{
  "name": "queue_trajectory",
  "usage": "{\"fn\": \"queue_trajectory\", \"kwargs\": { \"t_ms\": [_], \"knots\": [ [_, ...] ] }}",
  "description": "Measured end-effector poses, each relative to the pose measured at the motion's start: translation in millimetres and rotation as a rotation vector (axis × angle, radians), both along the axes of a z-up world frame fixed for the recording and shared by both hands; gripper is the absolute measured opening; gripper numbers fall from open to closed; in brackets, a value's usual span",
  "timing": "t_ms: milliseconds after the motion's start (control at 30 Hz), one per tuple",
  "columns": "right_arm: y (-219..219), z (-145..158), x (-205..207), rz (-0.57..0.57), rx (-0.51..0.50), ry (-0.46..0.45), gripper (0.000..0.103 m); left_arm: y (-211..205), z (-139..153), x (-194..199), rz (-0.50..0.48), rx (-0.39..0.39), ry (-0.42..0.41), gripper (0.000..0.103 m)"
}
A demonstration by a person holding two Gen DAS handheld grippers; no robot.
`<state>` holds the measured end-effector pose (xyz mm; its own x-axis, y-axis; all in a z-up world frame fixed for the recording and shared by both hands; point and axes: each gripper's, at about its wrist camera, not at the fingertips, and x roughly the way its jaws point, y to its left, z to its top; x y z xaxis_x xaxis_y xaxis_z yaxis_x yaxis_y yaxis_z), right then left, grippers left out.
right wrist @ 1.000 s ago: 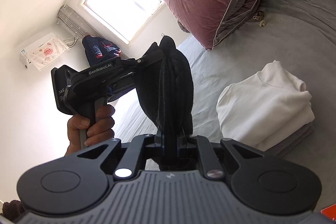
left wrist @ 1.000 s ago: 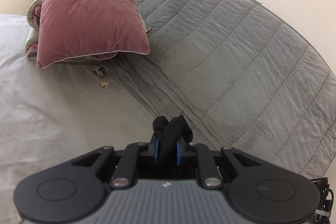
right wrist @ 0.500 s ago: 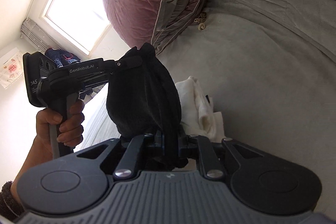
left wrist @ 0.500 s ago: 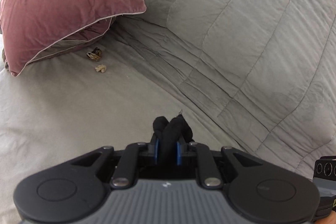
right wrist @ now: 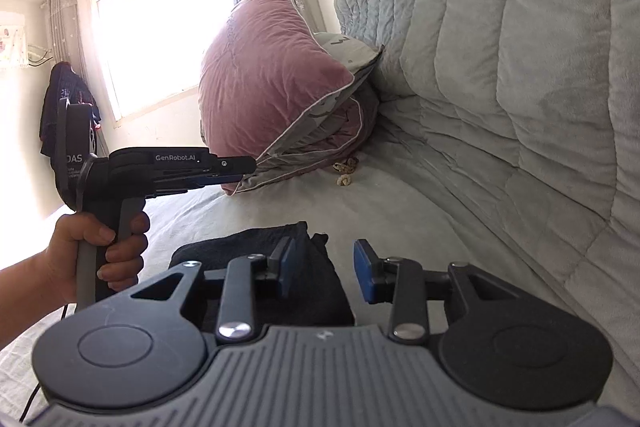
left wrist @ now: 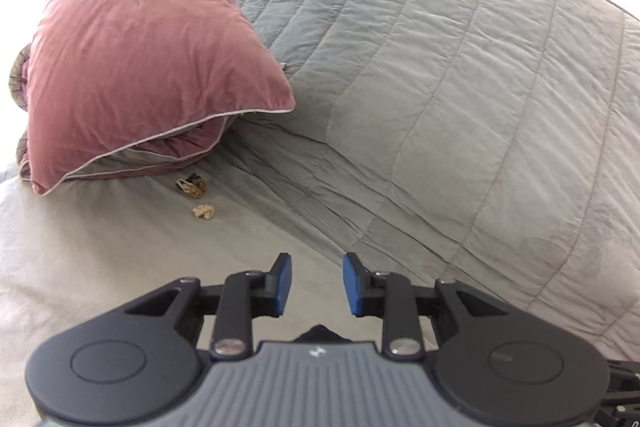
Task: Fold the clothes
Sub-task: 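Carry the lifted black shirt with both grippers toward the folded clothes stack, then lower the black shirt onto the white and grey stack and open both grippers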
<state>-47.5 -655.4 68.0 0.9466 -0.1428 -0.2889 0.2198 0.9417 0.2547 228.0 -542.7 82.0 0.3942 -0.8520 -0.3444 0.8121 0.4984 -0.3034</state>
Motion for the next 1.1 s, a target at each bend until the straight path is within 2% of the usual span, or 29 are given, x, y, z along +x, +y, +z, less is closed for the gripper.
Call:
{"fn": "queue_trajectory", "kwargs": {
  "t_ms": [67,167,233,333,433,500,600,667,800,867,967,1100],
  "knots": [
    [14,-5,9,0.01,-0.037,-0.007,0.037,2,-10,-2,-0.032,0.015,0.006,0.024],
    [27,-23,24,0.011,-0.069,0.032,0.037,6,-33,-3,-0.027,0.034,0.023,0.024],
    [29,-37,29,-0.021,-0.103,0.07,0.037,7,-50,-2,-0.006,0.047,0.034,0.024],
    [21,-50,29,-0.057,-0.081,0.077,0.039,7,-72,2,0.045,0.07,0.041,0.025],
    [17,-46,23,-0.063,-0.047,0.061,0.04,22,-69,1,0.104,0.015,0.043,0.025],
    [21,-38,19,-0.067,-0.065,0.046,0.04,34,-64,-1,0.134,-0.033,0.038,0.024],
    [30,-28,11,-0.06,-0.089,0.009,0.043,57,-55,-8,0.142,-0.091,0.014,0.024],
    [34,-27,8,-0.046,-0.078,0.0,0.043,67,-57,-14,0.128,-0.102,0.016,0.024],
    [39,-33,6,-0.034,-0.047,0.027,0.044,68,-78,-16,0.126,0.011,0.022,0.026],
    [38,-36,6,-0.035,-0.02,0.051,0.045,74,-81,-14,0.164,0.011,0.054,0.026],
    [42,-28,-3,-0.032,-0.012,0.049,0.045,88,-71,-20,0.2,-0.011,0.082,0.026],
    [55,-10,-17,-0.037,-0.037,0.049,0.049,106,-54,-42,0.215,0.045,0.067,0.026]
  ]
}}
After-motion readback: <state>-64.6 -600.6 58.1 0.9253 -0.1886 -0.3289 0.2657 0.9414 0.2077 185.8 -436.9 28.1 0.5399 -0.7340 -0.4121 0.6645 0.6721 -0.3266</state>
